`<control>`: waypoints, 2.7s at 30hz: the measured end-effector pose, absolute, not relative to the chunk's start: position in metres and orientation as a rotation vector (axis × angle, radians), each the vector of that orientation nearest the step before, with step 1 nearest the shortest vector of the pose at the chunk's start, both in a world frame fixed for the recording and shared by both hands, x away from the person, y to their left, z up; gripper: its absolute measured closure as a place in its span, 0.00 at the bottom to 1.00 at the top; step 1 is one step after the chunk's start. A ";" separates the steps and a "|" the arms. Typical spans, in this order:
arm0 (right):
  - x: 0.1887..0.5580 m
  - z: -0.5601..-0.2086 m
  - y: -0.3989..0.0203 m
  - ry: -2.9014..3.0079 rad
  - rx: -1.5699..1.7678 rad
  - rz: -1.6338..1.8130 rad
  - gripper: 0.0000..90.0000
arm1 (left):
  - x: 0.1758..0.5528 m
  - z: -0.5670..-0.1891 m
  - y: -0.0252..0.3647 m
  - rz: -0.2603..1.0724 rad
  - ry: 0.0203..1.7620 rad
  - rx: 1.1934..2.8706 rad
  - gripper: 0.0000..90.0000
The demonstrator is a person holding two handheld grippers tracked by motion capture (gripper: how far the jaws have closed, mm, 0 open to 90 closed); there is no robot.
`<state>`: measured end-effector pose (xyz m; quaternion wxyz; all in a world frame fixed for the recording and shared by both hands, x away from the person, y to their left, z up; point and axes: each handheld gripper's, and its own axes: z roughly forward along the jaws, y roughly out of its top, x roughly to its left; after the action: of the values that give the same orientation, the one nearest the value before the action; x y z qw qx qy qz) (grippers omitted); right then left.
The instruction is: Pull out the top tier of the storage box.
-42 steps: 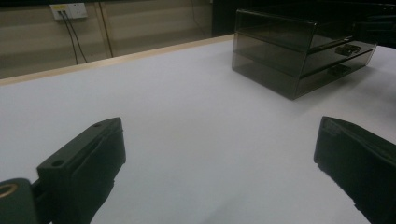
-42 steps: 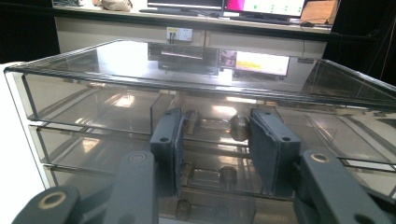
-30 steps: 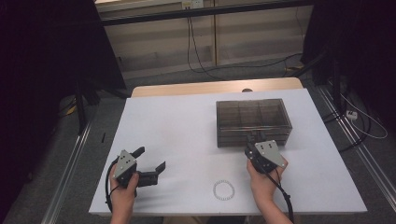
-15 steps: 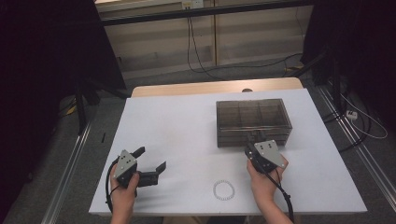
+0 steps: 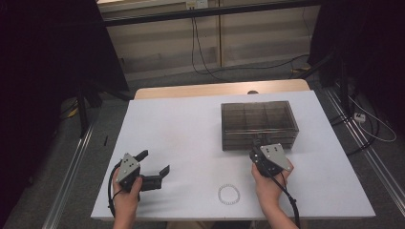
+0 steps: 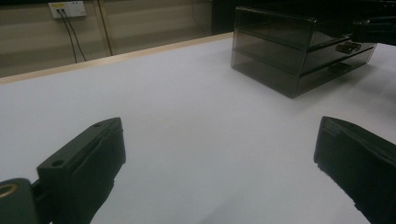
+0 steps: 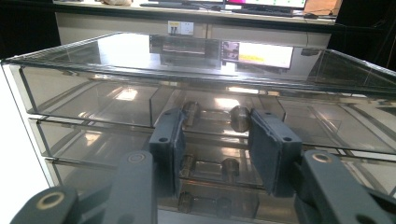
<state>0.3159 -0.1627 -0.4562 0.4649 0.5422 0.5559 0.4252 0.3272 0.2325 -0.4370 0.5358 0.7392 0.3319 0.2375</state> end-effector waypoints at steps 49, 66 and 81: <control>0.319 -0.454 -0.156 1.351 1.369 1.045 0.61 | 0.328 -0.438 0.230 0.562 0.776 1.775 0.03; 0.319 -0.454 -0.153 1.301 1.402 1.062 0.62 | 0.328 -0.437 0.231 0.566 0.780 1.768 0.03; 0.317 -0.450 -0.153 1.296 1.383 1.065 0.63 | 0.328 -0.437 0.230 0.568 0.780 1.771 0.03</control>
<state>0.3172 -0.1533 -0.4505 0.4654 0.5630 0.5277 0.4336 0.3282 0.2303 -0.4372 0.5333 0.7429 0.3270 0.2381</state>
